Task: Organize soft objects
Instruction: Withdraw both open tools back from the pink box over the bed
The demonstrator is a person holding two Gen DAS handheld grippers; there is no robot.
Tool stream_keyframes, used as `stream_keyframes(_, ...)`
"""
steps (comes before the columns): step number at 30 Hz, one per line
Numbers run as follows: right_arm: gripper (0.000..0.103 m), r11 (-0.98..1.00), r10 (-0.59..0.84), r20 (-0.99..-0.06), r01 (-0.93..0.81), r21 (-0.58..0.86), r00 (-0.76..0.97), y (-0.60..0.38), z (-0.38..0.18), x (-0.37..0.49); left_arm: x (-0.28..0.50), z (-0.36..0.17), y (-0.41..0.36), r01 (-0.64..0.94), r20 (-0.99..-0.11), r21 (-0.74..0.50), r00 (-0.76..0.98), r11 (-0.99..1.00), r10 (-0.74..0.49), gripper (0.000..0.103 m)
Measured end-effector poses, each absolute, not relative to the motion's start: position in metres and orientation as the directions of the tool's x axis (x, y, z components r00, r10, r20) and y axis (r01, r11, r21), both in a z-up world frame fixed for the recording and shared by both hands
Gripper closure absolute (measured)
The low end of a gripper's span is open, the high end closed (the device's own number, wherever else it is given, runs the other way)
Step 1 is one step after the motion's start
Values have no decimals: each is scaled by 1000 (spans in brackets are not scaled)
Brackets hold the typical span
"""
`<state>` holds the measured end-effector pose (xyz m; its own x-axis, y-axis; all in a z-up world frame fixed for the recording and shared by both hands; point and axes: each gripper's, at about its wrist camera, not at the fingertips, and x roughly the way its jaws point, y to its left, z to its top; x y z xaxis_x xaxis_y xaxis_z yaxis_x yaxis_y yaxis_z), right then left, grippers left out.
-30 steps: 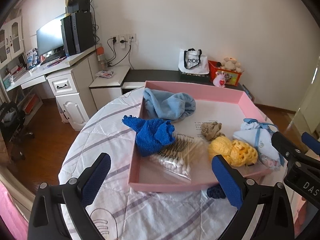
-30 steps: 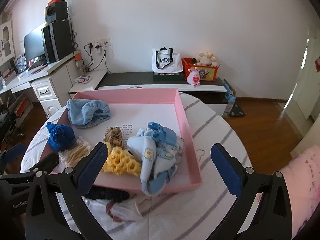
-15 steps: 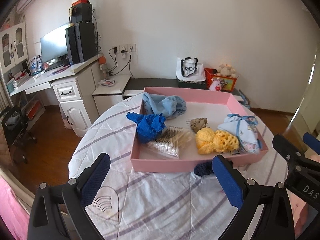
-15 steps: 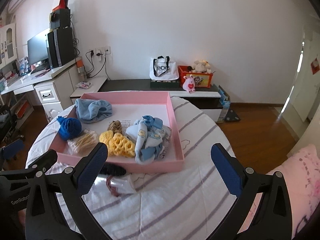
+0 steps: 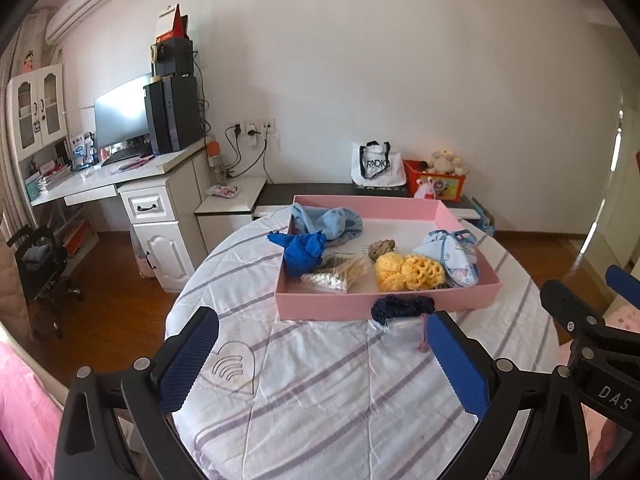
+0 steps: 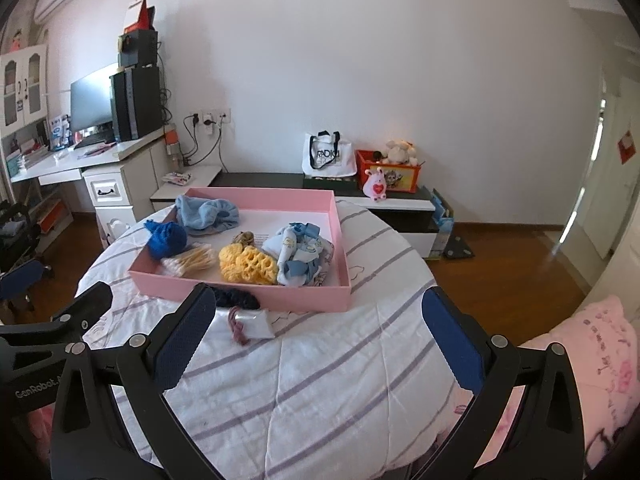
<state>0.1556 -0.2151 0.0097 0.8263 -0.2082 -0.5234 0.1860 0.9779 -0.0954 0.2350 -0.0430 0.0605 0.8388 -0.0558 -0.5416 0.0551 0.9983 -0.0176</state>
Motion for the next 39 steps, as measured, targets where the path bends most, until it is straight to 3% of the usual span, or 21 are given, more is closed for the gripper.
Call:
stream_keyframes(25,0,982,-188,-322,176,-67,928,-207,62,68,103,102,-45,67,-331,2,942,998,-62,0)
stream_keyframes(39,0,982,-190,-274,182,-56,943,-207,70,50,87,102,-46,65,-284,3,957,998,-62,0)
